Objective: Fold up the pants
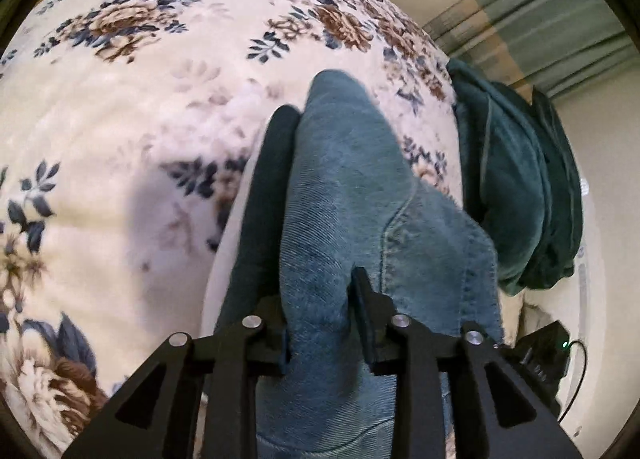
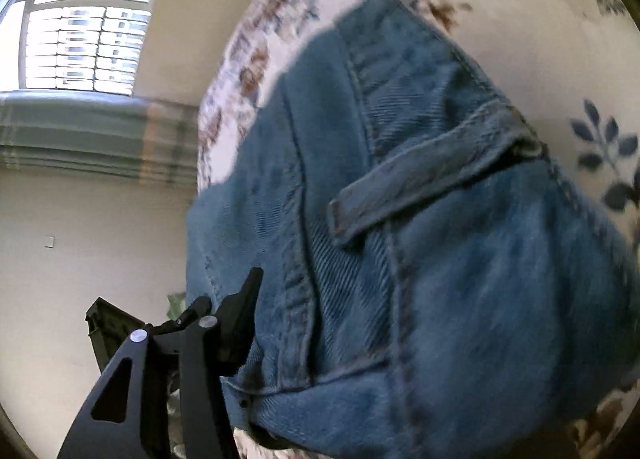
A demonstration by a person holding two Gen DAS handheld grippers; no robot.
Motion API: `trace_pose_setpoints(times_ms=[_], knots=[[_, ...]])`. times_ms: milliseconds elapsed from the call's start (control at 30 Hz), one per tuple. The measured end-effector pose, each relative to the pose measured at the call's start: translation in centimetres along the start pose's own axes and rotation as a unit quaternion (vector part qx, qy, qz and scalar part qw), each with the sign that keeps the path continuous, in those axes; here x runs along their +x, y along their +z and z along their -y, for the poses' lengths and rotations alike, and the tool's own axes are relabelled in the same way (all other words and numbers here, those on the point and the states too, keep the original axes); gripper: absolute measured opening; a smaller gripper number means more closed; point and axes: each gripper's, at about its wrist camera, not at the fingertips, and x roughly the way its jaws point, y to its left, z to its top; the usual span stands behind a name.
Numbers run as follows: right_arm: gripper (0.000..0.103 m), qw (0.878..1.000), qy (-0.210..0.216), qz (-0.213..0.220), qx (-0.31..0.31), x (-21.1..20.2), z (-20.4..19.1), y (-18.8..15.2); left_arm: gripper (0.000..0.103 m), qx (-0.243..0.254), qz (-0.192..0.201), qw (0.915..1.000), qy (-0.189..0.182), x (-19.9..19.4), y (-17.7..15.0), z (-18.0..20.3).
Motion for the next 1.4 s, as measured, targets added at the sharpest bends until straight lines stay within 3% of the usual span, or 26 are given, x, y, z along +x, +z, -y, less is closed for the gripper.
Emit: trace_pose_setpoints(times_ms=[67,200,233,267,367,433,533,667,767,1100,1400], knots=[[0.063,1.000,-0.021,-0.010,-0.006,-0.2,0.0,0.1,0.030,0.002,-0.002,0.9999,0.012,-0.5,-0.6,0.2],[0.077,0.997,-0.067,-0.031,-0.025,-1.4,-0.8,0.3,0.030,0.001,-0.001,0.9988,0.049,-1.9,-1.1,1.0],[0.090,0.995,-0.088,-0.033,-0.034,-1.8,-1.2,0.2,0.033,0.004,-0.003,0.9976,0.069,-2.3,-1.3,1.5],[0.094,0.992,-0.111,-0.037,-0.048,-2.2,-1.9,-0.1,0.036,0.012,-0.006,0.9952,0.097,-2.6,-1.4,2.0],[0.096,0.982,-0.163,-0.037,-0.083,-3.2,-3.7,-0.7,0.046,0.053,0.001,0.9857,0.160,-3.7,-2.1,4.0],[0.096,0.974,-0.199,-0.030,-0.105,-4.3,-5.0,-1.1,0.078,0.075,0.005,0.9793,0.188,-4.4,-2.7,5.2],[0.100,0.952,-0.265,-0.003,-0.152,-6.1,-7.9,-1.8,0.092,0.108,0.017,0.9705,0.215,-5.4,-3.6,7.0],[0.103,0.916,-0.340,0.041,-0.208,-9.1,-11.8,-2.9,0.096,0.140,0.031,0.9613,0.235,-7.4,-4.8,9.4],[0.103,0.896,-0.372,0.065,-0.233,-11.5,-14.3,-4.3,0.096,0.150,0.040,0.9554,0.251,-9.1,-5.7,11.0],[0.103,0.886,-0.356,0.118,-0.272,-23.7,-21.6,-10.8,0.096,0.155,0.098,0.9469,0.264,-19.4,-10.4,16.2],[0.103,0.874,-0.320,0.169,-0.325,-38.0,-27.8,-20.4,0.096,0.165,0.164,0.9368,0.261,-31.3,-18.8,22.0]])
